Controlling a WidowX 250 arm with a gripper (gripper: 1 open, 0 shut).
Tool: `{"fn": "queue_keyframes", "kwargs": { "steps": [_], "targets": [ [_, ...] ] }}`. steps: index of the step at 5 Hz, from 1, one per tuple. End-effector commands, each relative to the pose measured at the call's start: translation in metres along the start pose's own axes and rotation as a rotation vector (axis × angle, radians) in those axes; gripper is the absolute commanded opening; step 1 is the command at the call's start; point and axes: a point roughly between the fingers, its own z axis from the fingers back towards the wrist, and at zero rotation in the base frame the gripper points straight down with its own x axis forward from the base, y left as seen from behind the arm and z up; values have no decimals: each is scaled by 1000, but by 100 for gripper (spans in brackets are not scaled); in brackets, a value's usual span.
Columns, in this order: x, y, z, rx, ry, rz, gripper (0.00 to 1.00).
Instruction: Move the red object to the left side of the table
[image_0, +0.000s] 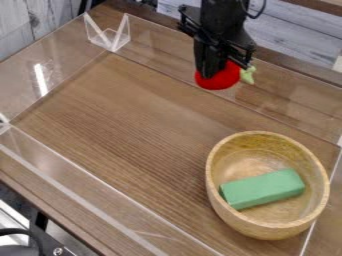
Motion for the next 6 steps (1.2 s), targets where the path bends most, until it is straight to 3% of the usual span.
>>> {"fn": "queue_keyframes", "kwargs": {
  "steps": [1,3,5,6],
  "targets": [
    [5,17,28,17,-80,15,0],
    [-7,-5,17,15,-46,96,0],
    [3,-4,18,24,-21,146,0],
    [2,-12,8,7,-16,60,0]
  ]
}}
